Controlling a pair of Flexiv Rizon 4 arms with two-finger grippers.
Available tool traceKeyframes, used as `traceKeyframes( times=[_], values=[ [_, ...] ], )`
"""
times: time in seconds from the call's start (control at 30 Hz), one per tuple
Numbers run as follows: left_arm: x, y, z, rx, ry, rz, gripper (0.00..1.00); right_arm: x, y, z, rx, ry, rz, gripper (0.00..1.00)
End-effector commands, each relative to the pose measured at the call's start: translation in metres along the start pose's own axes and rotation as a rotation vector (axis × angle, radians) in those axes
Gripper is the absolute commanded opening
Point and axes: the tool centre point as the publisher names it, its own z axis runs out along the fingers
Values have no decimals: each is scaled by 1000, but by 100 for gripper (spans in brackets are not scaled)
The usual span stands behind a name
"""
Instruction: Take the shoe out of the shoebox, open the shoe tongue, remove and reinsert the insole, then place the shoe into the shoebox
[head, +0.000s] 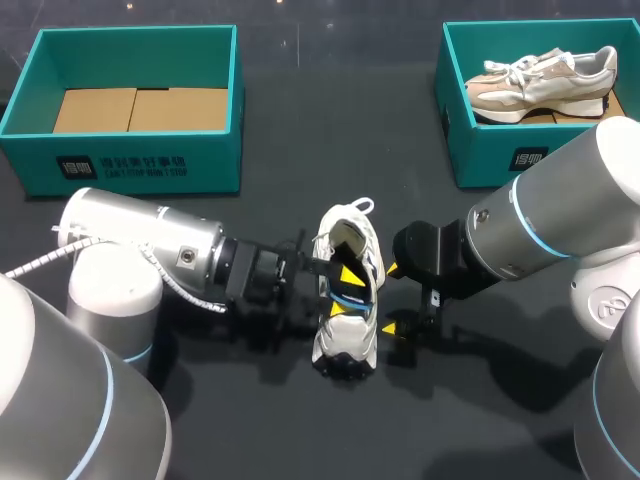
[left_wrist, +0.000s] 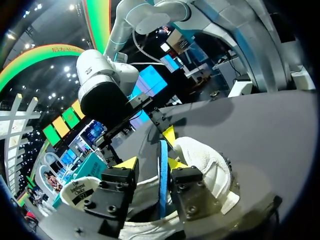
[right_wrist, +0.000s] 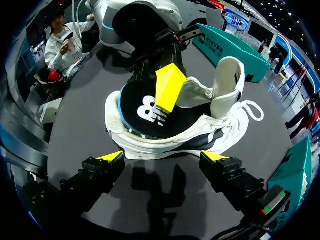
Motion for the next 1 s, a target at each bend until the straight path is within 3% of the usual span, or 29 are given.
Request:
traceKeyframes(
  times=[0.03,0.3,0.6,0.77,0.83,1.0],
  values=[
    [0,-11,-9,-17,27,-7,38,1,0,0,1,-3,0,100],
    [-2,-15,-15,-54,80,-25,40,0,0,-2,-7,0,-6,100],
    [1,-9,-17,-93,134,-50,40,-10,-14,-20,-2,5,-7,100],
    [6,-3,-13,-97,167,-60,30,-13,-21,-29,5,-1,-2,100],
    [7,-1,-12,-98,178,-59,9,-15,-25,-32,11,-5,5,100],
    [10,5,-10,-127,208,-59,11,-17,-33,-38,20,-8,14,100]
  ],
)
